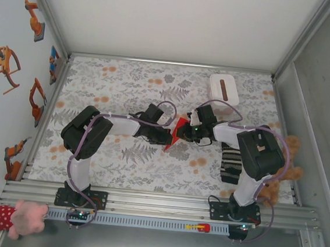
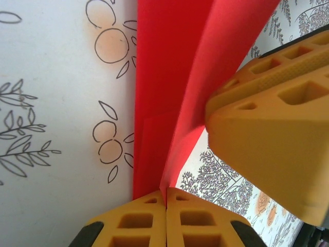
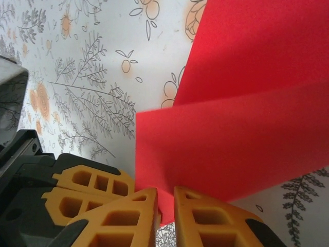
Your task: Fold a paper plane with a square sheet of paper (pick it up from the middle)
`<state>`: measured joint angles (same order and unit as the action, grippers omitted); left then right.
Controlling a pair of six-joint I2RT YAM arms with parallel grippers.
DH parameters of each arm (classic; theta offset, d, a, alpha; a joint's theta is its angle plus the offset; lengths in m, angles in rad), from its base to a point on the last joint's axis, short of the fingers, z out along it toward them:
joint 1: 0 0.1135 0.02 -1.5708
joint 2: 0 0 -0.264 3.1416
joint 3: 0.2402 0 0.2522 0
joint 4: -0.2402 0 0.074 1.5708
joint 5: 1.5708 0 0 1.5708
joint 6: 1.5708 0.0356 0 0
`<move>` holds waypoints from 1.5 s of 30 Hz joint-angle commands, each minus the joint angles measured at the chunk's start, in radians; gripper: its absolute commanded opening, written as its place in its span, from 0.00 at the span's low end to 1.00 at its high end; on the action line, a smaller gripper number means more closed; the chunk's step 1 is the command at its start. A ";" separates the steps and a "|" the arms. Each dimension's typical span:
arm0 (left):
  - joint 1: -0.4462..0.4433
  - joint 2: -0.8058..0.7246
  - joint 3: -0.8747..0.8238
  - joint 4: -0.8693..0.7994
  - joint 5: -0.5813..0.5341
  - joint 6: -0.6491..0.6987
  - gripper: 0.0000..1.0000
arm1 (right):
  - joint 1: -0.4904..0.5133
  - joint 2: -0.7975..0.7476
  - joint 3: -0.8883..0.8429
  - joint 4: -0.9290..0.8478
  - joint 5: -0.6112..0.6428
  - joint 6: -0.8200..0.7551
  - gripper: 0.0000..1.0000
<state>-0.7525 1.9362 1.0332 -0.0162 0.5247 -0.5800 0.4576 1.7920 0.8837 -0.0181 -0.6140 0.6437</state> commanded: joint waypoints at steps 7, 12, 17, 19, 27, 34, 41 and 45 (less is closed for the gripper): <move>0.003 0.038 0.008 -0.074 -0.008 0.012 0.07 | 0.002 0.045 0.060 -0.027 0.011 -0.010 0.16; 0.004 0.040 0.010 -0.079 -0.005 0.015 0.08 | 0.001 0.065 0.074 -0.055 0.029 -0.018 0.15; 0.005 0.040 0.013 -0.084 -0.005 0.017 0.08 | 0.001 0.076 0.080 -0.083 0.062 -0.019 0.15; 0.005 0.040 0.012 -0.086 -0.006 0.017 0.08 | 0.001 0.074 0.080 -0.092 0.076 -0.020 0.15; 0.011 0.031 0.012 -0.097 -0.008 0.020 0.10 | 0.002 0.086 0.084 -0.117 0.105 -0.023 0.15; 0.016 -0.026 0.005 -0.112 -0.006 0.008 0.15 | 0.002 0.102 0.083 -0.126 0.114 -0.024 0.15; 0.018 -0.138 0.007 -0.197 -0.089 0.009 0.27 | 0.001 0.104 0.087 -0.128 0.108 -0.027 0.15; 0.015 -0.194 0.005 -0.179 -0.105 -0.010 0.28 | 0.001 0.106 0.087 -0.128 0.102 -0.027 0.15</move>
<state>-0.7387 1.7969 1.0393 -0.1696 0.4484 -0.5816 0.4603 1.8580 0.9585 -0.0998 -0.5606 0.6353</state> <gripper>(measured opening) 0.279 0.149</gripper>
